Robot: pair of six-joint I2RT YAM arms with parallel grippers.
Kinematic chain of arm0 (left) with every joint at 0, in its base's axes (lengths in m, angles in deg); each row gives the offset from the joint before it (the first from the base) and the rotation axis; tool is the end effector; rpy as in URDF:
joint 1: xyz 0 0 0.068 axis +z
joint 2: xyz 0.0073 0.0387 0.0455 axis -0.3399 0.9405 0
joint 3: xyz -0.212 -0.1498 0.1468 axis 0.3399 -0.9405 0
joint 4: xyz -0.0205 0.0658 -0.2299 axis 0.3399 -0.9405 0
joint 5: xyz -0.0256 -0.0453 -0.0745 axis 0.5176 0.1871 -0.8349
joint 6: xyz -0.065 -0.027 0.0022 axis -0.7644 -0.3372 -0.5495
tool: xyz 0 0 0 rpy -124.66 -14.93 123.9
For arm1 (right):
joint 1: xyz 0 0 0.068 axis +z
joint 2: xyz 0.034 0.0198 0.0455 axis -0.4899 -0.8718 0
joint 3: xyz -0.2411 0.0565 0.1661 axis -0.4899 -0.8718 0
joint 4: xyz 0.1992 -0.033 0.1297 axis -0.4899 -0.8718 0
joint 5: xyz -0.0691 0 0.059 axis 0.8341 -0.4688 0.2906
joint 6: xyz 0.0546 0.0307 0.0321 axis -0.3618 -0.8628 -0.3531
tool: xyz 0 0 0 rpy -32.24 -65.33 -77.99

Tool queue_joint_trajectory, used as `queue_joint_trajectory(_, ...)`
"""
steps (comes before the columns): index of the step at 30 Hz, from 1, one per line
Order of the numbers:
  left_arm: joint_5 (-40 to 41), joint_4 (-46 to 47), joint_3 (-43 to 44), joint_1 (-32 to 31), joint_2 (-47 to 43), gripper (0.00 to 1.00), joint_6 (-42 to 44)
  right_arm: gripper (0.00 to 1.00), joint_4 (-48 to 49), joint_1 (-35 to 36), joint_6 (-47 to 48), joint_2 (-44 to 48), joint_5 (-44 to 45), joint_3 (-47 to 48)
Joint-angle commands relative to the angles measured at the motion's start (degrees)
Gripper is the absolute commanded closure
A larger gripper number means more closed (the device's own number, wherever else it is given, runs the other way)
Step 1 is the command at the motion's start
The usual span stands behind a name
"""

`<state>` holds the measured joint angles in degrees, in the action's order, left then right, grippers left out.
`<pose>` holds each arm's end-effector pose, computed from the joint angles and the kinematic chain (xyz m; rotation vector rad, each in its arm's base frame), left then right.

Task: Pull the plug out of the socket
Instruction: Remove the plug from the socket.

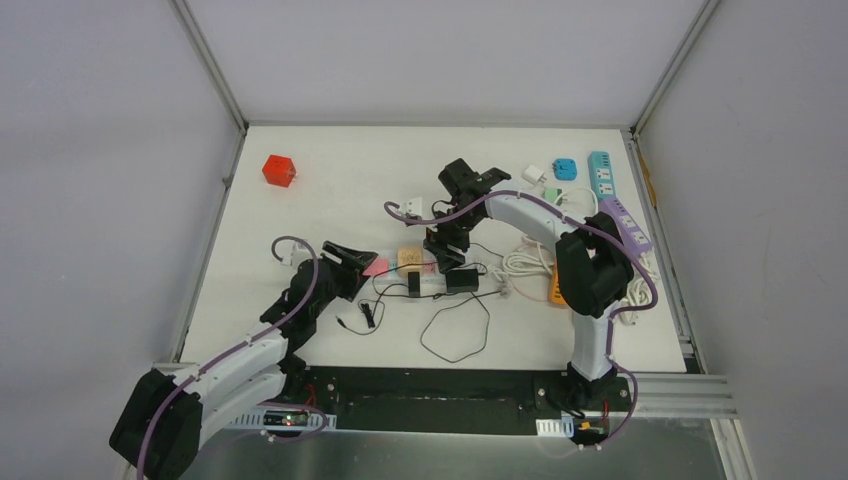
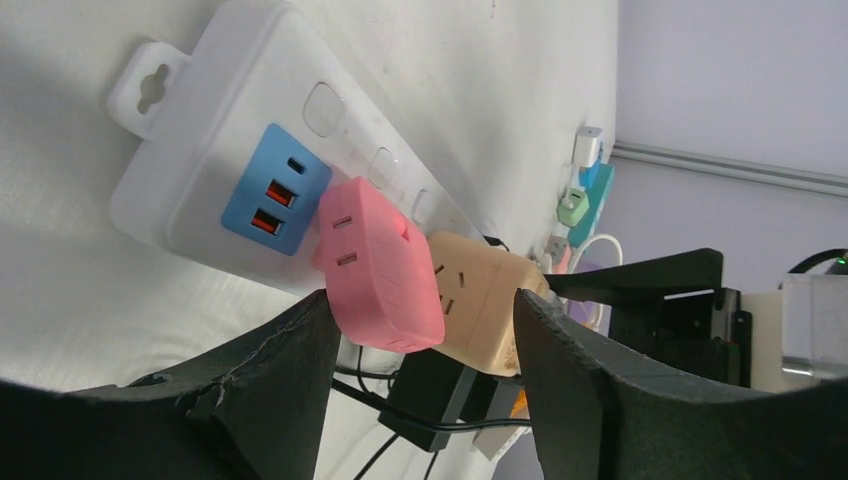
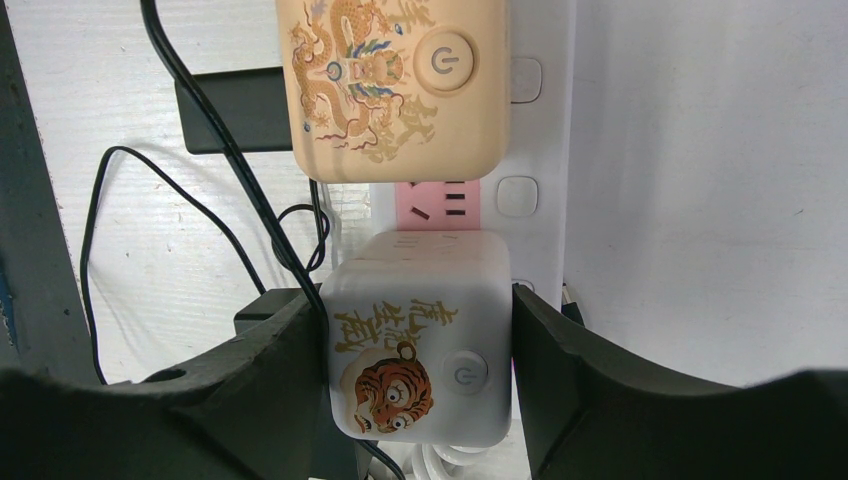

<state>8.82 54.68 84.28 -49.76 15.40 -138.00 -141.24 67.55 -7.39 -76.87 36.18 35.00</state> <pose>0.1363 -0.0719 0.1901 -0.7567 1.9769 -0.9890 0.2834 0.2622 0.2336 -1.9944 1.8940 0.7516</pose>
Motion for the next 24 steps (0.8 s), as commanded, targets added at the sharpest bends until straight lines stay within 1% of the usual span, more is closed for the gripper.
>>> queue_joint_trajectory(1,-0.38,4.51,1.51,0.45,2.98,0.36,-0.53,0.71,-4.05,-0.01,0.78,0.05,0.17,1.20)
queue_joint_trajectory(3,-0.59,4.67,2.01,0.45,3.94,0.38,-0.81,0.71,-4.04,0.07,0.78,0.04,0.17,1.21)
queue_joint_trajectory(7,-0.26,4.69,1.86,0.45,5.11,0.48,-2.66,0.71,-4.06,0.08,0.76,0.07,0.23,1.17)
queue_joint_trajectory(10,0.02,5.00,1.71,0.45,5.97,0.54,-3.75,0.70,-4.04,0.18,0.83,-0.15,0.25,1.21)
queue_joint_trajectory(13,-0.21,6.21,1.80,0.45,7.26,0.57,-4.73,0.71,-4.17,0.27,0.89,-0.21,0.29,1.21)
queue_joint_trajectory(15,-0.47,6.95,1.88,0.45,8.06,0.58,-5.31,0.70,-4.14,0.34,0.86,-0.27,0.31,1.21)
queue_joint_trajectory(17,-0.96,7.09,1.99,0.45,8.48,0.57,-5.17,0.70,-4.18,0.34,0.91,-0.47,0.43,1.21)
queue_joint_trajectory(18,-1.17,6.98,2.13,0.45,8.40,0.54,-4.99,0.70,-4.23,0.36,0.86,-0.52,0.53,1.21)
queue_joint_trajectory(19,-1.67,6.72,2.19,0.45,8.12,0.47,-4.58,0.70,-4.20,0.37,0.95,-0.66,0.59,1.21)
queue_joint_trajectory(21,-2.69,4.70,2.81,0.44,7.03,0.38,-2.39,0.68,-4.36,0.39,1.10,-0.82,0.82,1.29)
queue_joint_trajectory(24,-2.87,-2.92,5.42,0.52,3.81,0.30,3.17,0.67,-4.69,0.36,1.57,-0.95,1.41,1.36)
